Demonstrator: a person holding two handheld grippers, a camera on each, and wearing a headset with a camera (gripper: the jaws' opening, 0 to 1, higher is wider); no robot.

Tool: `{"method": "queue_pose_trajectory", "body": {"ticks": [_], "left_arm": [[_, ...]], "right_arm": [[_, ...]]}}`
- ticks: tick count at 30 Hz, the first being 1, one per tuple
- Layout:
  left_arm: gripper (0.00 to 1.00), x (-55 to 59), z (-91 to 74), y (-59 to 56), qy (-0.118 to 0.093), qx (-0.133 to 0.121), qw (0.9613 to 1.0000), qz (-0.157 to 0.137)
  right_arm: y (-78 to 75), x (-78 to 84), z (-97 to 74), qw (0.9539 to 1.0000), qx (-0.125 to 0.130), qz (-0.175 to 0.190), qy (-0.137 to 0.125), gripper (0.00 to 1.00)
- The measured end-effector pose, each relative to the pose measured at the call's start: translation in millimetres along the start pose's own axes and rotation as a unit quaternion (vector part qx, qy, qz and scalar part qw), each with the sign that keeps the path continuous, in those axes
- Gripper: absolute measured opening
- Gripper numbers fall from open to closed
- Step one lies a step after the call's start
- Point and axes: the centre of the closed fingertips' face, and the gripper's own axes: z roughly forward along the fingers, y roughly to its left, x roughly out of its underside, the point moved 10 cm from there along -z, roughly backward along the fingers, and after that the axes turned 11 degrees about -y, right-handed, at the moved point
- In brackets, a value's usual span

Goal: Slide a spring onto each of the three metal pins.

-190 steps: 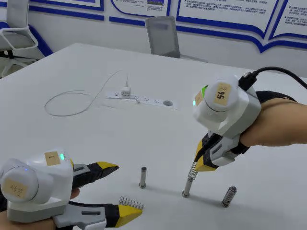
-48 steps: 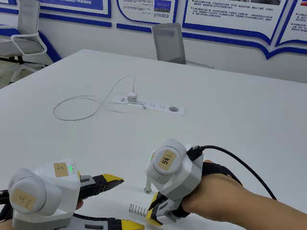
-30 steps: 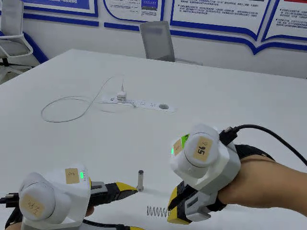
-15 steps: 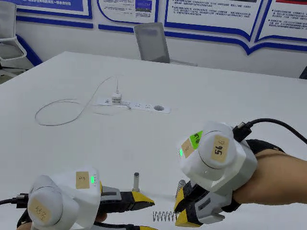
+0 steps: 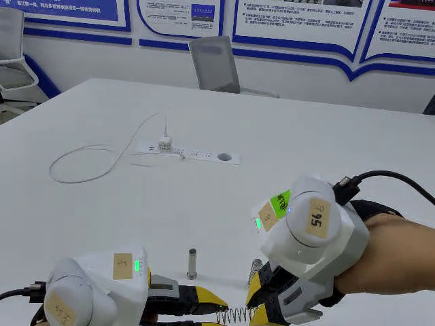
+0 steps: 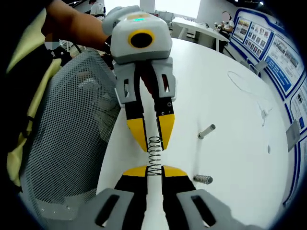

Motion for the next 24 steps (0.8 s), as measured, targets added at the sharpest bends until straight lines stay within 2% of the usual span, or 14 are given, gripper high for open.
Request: {"method": "queue_pose_trajectory", "body": {"ticks": [11, 24], "left_arm": [[0.1, -1.9, 0.9, 0.0, -0.004, 0.008, 1.0, 0.003], [0.1, -6.1, -0.5, 0.2, -0.018, 0.007, 0.9998, -0.004]], "right_arm": [[0.0, 1.2, -3.4, 1.0, -0.001, -0.005, -0.008, 0.12], [-3.0, 7.3, -1.2, 0.9999, 0.001, 0.011, -0.013, 0.14]]}}
